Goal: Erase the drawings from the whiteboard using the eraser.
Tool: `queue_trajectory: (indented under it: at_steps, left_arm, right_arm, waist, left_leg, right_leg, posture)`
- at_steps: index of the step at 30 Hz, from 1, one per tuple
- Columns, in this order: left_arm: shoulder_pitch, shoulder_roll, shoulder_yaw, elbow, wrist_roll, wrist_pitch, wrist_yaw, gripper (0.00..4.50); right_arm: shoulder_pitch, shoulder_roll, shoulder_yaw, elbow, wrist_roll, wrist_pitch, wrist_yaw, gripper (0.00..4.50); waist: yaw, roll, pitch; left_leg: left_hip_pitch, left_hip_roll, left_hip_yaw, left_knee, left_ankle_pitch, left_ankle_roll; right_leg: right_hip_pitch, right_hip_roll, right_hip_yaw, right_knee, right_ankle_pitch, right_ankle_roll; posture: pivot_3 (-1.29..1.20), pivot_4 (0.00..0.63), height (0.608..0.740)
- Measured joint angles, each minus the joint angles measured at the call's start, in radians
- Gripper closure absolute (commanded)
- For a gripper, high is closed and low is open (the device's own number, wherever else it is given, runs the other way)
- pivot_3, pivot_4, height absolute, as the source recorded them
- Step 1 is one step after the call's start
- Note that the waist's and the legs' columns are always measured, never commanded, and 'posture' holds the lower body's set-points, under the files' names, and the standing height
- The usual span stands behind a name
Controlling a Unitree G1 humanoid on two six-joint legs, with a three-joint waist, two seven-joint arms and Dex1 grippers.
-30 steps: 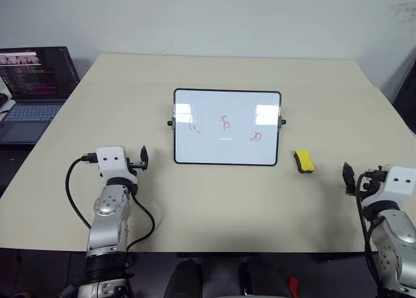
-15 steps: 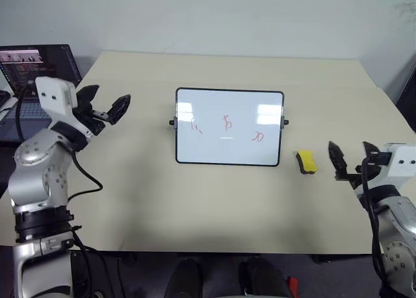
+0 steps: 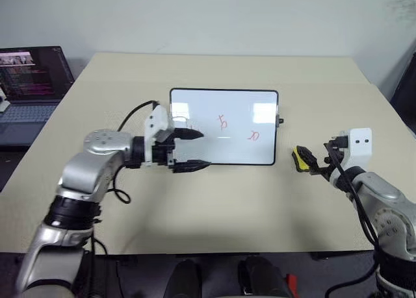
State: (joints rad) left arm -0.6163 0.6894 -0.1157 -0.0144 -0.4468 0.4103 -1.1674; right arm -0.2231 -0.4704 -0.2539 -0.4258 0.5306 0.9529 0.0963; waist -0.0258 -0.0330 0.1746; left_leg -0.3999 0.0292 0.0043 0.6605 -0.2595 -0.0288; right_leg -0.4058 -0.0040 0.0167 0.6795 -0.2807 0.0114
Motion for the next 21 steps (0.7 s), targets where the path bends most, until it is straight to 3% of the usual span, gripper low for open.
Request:
queue_trajectory:
  at_steps: [21]
  left_arm:
    - [-0.052, -0.071, -0.035, 0.033, 0.073, -0.025, -0.003, 0.0]
  right_arm:
    - [-0.121, 0.071, 0.1, 0.28, -0.161, -0.091, 0.036, 0.04]
  waist:
    - [-0.004, 0.0, 0.0]
  left_leg:
    - [0.0, 0.001, 0.0, 0.0, -0.002, 0.003]
  right_leg:
    - [-0.001, 0.0, 0.0, 0.001, 0.0, 0.0]
  posture:
    - [0.0, 0.15, 0.74]
